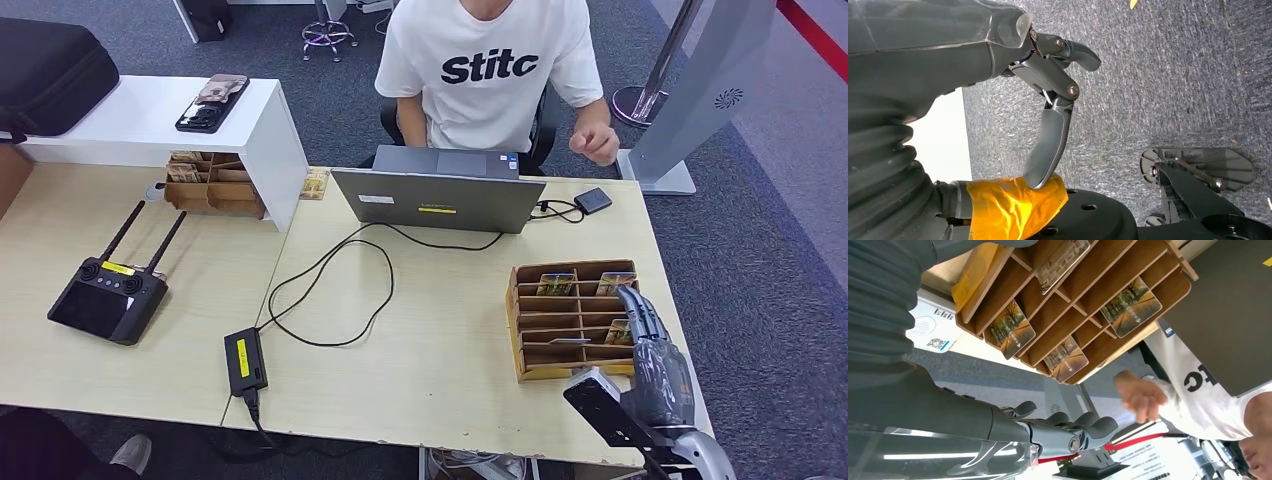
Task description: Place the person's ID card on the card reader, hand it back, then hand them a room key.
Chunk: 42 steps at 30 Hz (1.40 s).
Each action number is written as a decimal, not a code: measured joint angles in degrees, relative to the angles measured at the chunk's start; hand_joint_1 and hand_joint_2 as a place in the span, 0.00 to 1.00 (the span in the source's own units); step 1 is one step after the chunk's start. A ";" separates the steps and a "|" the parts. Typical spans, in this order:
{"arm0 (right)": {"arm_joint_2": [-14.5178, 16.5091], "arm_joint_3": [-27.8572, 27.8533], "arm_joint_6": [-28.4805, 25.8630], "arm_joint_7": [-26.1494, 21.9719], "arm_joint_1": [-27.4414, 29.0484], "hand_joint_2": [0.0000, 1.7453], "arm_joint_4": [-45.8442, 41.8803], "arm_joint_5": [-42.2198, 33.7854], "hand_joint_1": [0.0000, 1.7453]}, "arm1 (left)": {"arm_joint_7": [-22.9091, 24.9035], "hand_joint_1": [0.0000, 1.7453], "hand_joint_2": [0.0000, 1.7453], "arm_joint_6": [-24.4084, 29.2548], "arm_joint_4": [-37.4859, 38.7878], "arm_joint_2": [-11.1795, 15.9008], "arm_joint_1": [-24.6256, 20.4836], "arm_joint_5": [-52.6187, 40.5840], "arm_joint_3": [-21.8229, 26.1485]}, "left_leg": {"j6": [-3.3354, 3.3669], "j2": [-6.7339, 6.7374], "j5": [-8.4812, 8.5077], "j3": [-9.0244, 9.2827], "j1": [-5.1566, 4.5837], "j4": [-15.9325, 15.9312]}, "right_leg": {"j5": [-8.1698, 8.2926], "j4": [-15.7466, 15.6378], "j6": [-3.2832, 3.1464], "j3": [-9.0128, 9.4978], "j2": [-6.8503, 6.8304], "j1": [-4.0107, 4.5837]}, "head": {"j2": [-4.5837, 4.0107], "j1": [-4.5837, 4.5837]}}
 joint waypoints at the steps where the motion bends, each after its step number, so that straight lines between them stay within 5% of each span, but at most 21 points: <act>1: 0.00 -0.05 -0.01 0.00 0.00 1.00 0.17 0.08 0.00 | 0.00 0.00 1.00 -0.02 0.00 0.00 0.00 -0.04 0.00 | 0.00 0.00 0.00 0.00 0.00 0.00 | 0.00 0.00 0.00 0.00 0.00 0.00 | 0.00 -0.01; 35: -0.17 4.39 -0.92 1.90 -6.43 1.00 15.21 7.13 0.03 | 0.37 0.00 1.00 -0.63 0.00 0.37 -0.06 -3.36 -0.01 | 0.00 0.00 0.01 -0.01 0.00 0.00 | 0.00 0.01 0.00 0.01 -0.01 0.00 | 0.00 0.00; 42: -0.17 4.89 -0.95 1.90 -6.88 1.00 15.89 7.11 0.55 | 0.39 0.00 1.00 -0.63 0.00 0.37 -0.06 -3.37 -0.01 | 0.00 0.00 0.01 -0.01 0.00 0.00 | 0.00 0.00 0.00 0.01 -0.01 0.00 | 0.00 0.00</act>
